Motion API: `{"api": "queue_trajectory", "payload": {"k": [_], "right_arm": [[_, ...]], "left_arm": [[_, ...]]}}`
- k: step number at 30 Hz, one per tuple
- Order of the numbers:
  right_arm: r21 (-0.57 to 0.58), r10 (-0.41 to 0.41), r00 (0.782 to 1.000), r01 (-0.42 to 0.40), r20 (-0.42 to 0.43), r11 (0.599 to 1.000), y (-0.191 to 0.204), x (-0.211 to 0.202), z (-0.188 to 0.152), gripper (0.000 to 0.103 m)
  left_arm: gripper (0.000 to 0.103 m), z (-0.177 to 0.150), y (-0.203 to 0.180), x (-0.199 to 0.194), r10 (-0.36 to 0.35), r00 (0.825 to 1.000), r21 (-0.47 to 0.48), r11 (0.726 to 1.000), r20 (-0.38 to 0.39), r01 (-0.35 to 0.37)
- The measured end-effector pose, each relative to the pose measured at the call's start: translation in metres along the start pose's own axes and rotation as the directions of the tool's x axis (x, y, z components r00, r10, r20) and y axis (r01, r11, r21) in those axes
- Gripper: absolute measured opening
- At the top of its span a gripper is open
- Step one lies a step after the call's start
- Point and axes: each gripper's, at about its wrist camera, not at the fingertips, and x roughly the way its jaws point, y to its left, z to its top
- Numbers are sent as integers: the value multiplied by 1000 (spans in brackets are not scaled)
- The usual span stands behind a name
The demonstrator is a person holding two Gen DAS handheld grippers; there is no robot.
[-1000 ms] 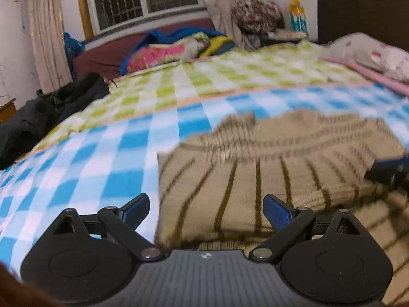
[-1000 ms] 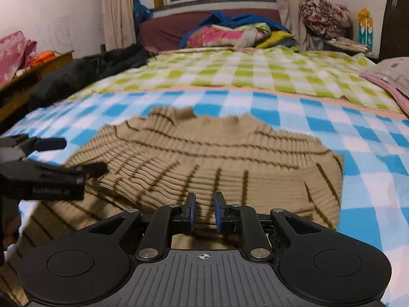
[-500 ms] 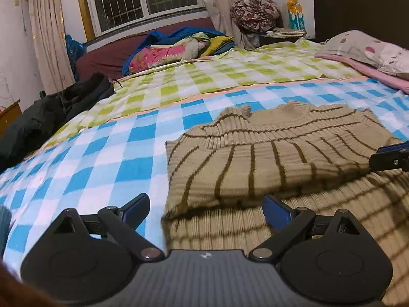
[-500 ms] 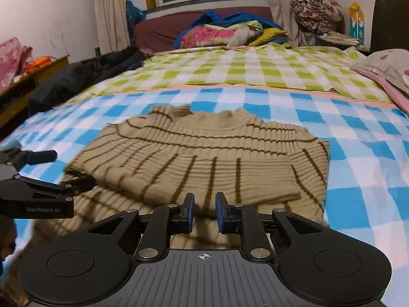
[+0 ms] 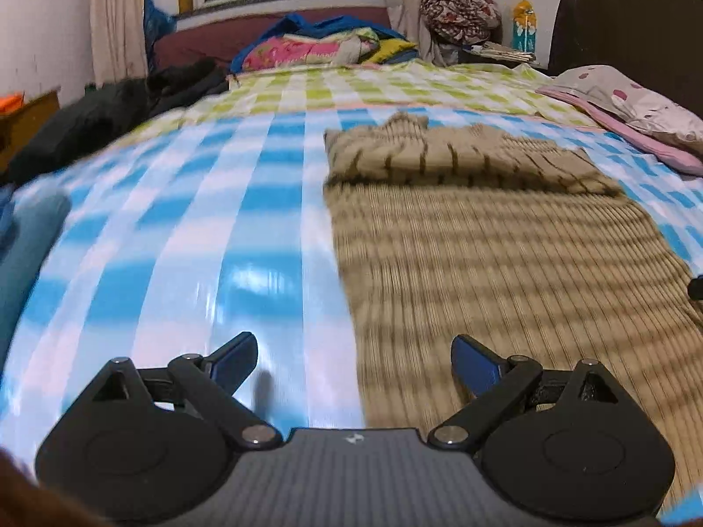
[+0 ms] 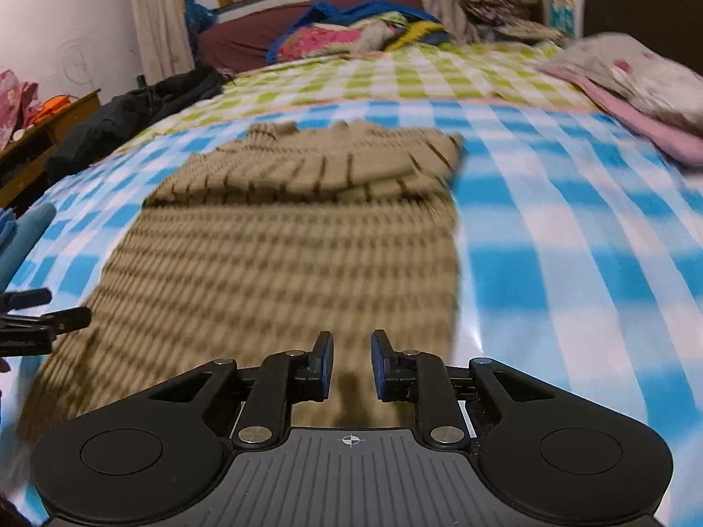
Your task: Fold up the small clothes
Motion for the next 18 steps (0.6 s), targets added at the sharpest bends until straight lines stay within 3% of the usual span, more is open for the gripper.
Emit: {"api": "queue_trajectory", "payload": {"k": [8, 18], "right_arm": [[54, -35, 998, 38, -54, 998, -6, -47, -59, 25], [108, -15, 997, 24, -79, 994, -11, -48, -65, 27]], "left_arm": [[100, -43, -9, -30, -36, 999, 19, 999, -4, 36], [100, -49, -9, -37, -50, 999, 7, 999, -21, 50]]}}
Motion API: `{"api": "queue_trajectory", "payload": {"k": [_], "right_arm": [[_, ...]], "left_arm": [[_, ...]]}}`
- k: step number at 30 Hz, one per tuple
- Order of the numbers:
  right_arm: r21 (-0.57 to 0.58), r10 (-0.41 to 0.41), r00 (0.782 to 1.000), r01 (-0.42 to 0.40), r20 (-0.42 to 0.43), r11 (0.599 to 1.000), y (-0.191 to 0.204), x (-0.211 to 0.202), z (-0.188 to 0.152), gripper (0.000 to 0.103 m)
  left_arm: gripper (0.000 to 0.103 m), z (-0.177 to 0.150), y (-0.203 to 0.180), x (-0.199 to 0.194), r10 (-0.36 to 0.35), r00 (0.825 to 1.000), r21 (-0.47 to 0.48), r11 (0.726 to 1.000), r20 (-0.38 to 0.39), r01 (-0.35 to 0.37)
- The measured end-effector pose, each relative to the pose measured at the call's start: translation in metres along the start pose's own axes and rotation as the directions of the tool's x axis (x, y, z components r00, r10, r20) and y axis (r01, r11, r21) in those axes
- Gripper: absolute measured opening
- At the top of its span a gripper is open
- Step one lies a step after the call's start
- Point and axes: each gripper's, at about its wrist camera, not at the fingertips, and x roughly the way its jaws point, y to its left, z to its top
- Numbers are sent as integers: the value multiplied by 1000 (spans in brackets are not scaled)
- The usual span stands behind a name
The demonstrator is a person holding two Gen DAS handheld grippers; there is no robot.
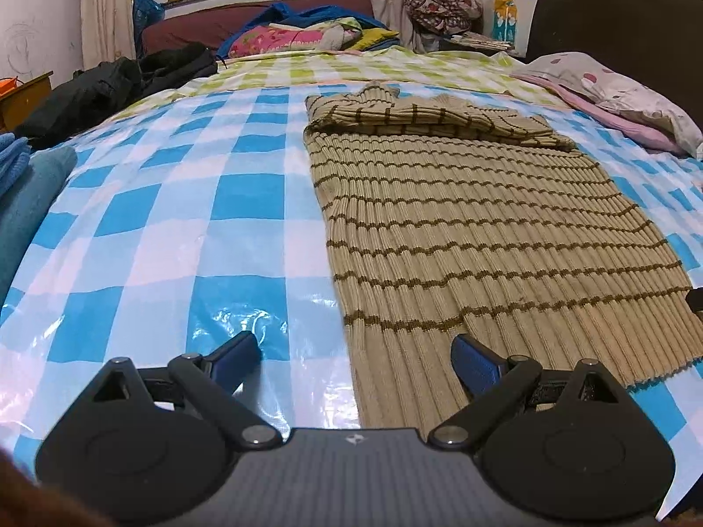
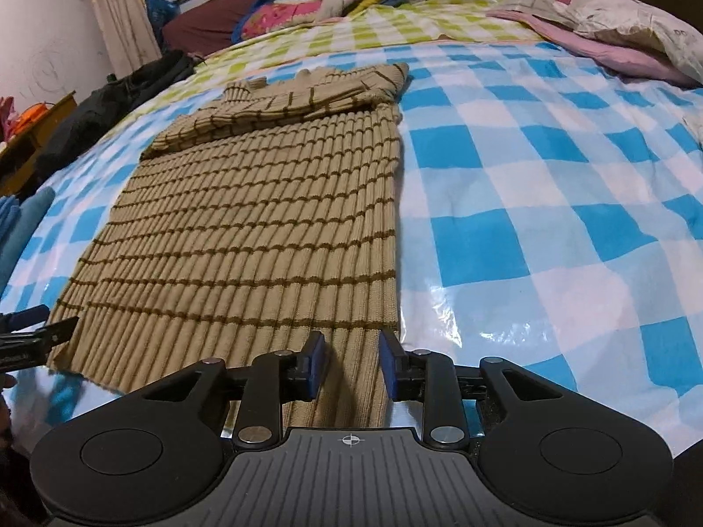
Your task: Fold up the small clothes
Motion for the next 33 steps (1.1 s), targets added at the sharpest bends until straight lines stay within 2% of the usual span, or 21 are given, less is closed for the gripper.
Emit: {"api": "queue_trajectory", "payload": {"k": [5, 7, 13, 18, 25, 29, 30, 33], "right_arm": [[63, 37, 999, -35, -23, 997, -4, 0, 1, 30], [66, 59, 998, -57, -26, 996, -4, 0, 1, 30], [72, 74, 997, -73, -6, 995, -9, -2, -2, 29], [103, 53, 998, -55, 21, 993, -20, -6, -6, 30], [155, 157, 987, -158, 21, 975, -24, -1, -12, 30], [207, 181, 983, -185, 35, 961, -29, 3, -13, 30], [214, 185, 982, -189, 36, 959, -29, 2, -13, 30], [230, 193, 981, -195, 32, 953, -29, 4, -14, 30]], "left_arm": [[95, 1, 2, 0, -18, 1000, -17, 1000, -10, 18], [83, 1, 2, -2, -39, 999, -22, 999, -12, 39], [68, 2, -3, -1, -76, 997, -46, 996, -7, 76], [68, 2, -8, 1, -79, 997, -41, 996, -2, 79], [68, 3, -7, 0, -81, 997, -52, 995, -16, 80], [68, 6, -5, 2, -93, 995, -52, 994, -27, 92], [64, 6, -5, 2, -97, 995, -55, 994, -25, 95], [44, 6, -3, 0, -126, 992, -67, 990, -16, 125]]}}
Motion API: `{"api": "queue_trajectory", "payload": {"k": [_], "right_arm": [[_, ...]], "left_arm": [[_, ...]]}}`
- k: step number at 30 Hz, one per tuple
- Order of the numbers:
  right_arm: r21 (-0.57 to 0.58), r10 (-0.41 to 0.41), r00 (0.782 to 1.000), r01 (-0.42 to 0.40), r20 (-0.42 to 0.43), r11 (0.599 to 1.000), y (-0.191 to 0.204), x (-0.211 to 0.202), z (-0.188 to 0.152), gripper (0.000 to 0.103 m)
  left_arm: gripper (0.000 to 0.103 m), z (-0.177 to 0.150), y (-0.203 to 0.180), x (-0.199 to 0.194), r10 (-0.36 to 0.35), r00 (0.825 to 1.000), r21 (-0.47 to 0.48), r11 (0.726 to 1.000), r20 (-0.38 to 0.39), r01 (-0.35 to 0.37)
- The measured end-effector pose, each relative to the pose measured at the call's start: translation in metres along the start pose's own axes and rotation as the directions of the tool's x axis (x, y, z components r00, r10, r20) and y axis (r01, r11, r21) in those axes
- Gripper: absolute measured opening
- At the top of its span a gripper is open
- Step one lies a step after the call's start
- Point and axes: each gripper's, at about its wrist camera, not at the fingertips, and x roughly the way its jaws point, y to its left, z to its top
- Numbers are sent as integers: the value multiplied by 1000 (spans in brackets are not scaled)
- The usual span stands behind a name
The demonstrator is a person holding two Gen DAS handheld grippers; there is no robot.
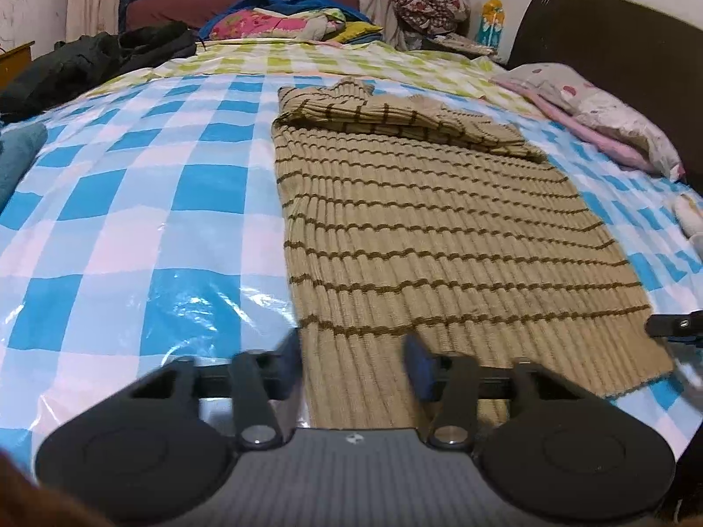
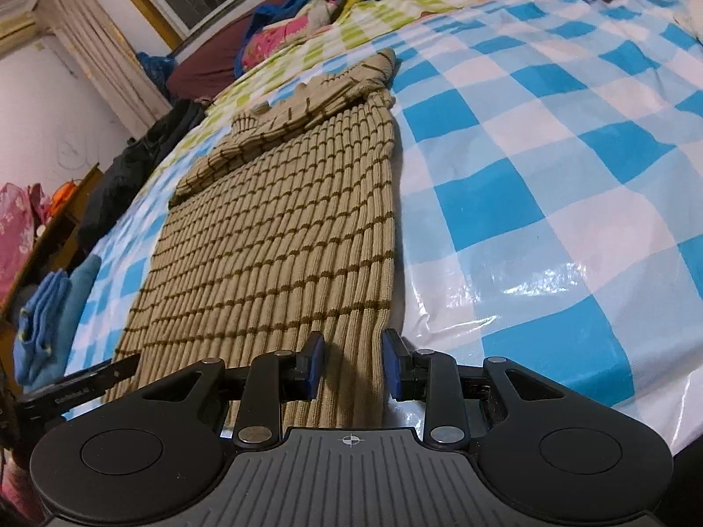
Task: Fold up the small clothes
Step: 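Grasp the sweater hem with both grippers and lift it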
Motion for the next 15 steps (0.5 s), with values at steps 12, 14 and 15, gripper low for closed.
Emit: {"api": "queue_trajectory", "payload": {"k": [12, 14, 15], "right_arm": [[37, 106, 994, -106, -4, 994, -3, 11, -1, 17], [80, 128, 992, -128, 2, 989, -4, 10, -1, 12], [107, 157, 988, -156, 7, 982, -4, 9, 0, 11]], "left_arm": [[30, 7, 5, 3, -22, 1000, -65, 998, -6, 22], [16, 13, 9, 2, -54, 999, -84, 995, -5, 54], [14, 16, 12, 1, -82, 997, -105, 991, 3, 82]]}}
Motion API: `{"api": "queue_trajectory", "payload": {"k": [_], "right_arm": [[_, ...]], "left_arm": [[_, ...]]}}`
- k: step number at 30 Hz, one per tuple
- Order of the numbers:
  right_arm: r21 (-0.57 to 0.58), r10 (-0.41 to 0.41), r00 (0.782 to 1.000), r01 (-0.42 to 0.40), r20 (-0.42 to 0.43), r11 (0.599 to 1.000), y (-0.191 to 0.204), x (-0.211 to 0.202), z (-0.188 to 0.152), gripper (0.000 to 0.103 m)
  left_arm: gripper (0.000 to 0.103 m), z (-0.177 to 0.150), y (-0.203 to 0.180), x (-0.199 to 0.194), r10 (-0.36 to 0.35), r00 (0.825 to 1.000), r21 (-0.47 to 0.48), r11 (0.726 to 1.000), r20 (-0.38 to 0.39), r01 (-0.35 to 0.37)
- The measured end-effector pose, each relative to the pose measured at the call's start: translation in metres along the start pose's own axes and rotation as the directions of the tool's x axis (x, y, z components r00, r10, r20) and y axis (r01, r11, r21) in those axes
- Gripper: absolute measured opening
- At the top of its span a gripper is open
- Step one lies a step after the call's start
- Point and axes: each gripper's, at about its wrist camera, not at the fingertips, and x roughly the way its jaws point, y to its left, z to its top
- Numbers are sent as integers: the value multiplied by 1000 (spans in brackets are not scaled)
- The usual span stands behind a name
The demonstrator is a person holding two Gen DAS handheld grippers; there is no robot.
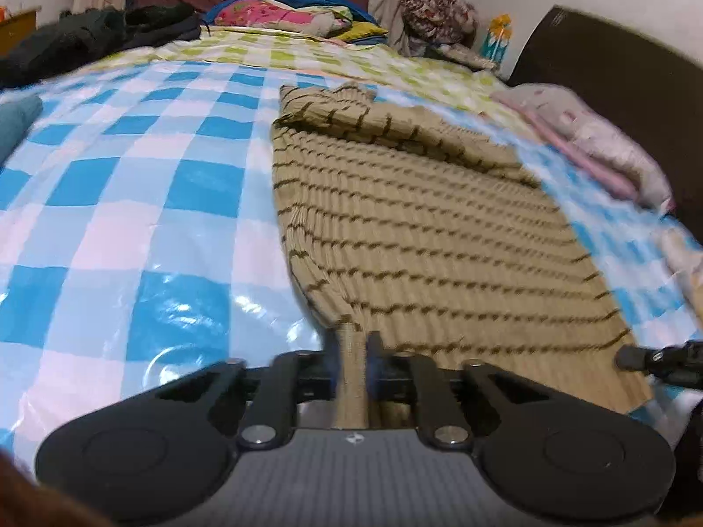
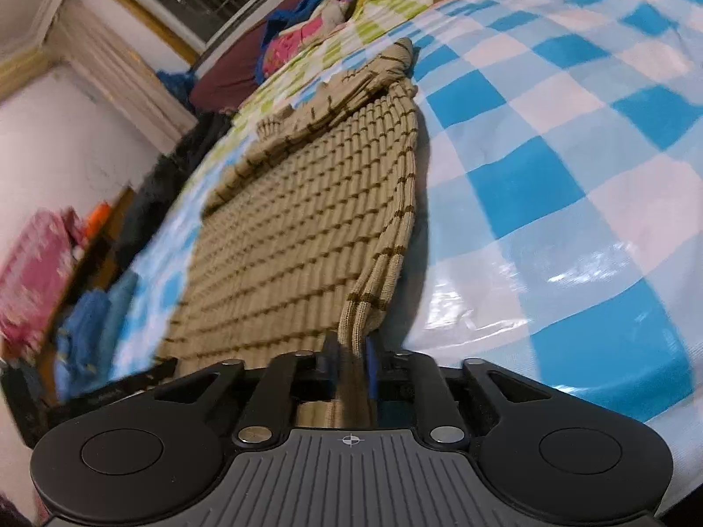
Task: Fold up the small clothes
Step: 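Grasp the sweater hem with both grippers and lift it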
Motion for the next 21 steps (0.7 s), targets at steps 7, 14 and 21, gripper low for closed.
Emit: {"api": "queue_trajectory", "payload": {"k": [7, 14, 21], "right_arm": [[55, 186, 976, -193, 114, 980, 26, -7, 28, 10], [74, 284, 928, -309, 240, 948, 44, 9, 82, 9], [102, 271, 892, -326, 361, 940, 42, 42, 146, 9]], "left_arm": [[12, 41, 11, -7, -123, 986, -128, 982, 114, 137], [12, 103, 16, 8, -188, 955, -179, 956, 231, 231], [12, 171, 20, 52, -153, 937, -169, 962, 313, 213]]}}
